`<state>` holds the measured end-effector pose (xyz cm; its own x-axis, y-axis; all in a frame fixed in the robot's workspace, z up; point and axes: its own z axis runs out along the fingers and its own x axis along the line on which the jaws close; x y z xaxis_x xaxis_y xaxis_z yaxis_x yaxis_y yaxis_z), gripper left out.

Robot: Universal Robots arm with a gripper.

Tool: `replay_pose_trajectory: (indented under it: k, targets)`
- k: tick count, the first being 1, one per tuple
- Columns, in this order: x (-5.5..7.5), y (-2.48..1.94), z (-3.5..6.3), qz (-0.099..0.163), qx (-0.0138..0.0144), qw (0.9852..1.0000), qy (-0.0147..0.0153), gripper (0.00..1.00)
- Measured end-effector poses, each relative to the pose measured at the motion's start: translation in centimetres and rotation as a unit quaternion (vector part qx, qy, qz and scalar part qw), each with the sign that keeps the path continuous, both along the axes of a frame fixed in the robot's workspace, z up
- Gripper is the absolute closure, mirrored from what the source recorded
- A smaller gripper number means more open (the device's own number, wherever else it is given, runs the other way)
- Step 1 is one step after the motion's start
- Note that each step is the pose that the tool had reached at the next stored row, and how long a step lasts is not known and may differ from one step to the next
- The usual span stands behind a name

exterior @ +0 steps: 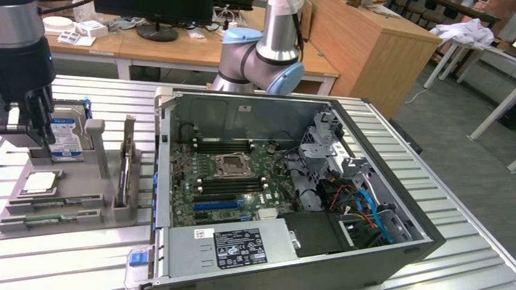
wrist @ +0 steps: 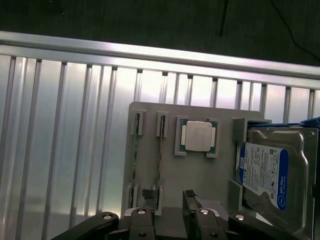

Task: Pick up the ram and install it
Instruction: 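Pick up the ram and move it above insertion slot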

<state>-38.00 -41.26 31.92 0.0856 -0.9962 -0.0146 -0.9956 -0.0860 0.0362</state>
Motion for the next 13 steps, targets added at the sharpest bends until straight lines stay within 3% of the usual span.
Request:
replay_pose_trajectory:
  k: [13]
  targets:
    - [0.0,0.00,-2.36,0.000,0.0000,1.0000,0.0000,0.64]
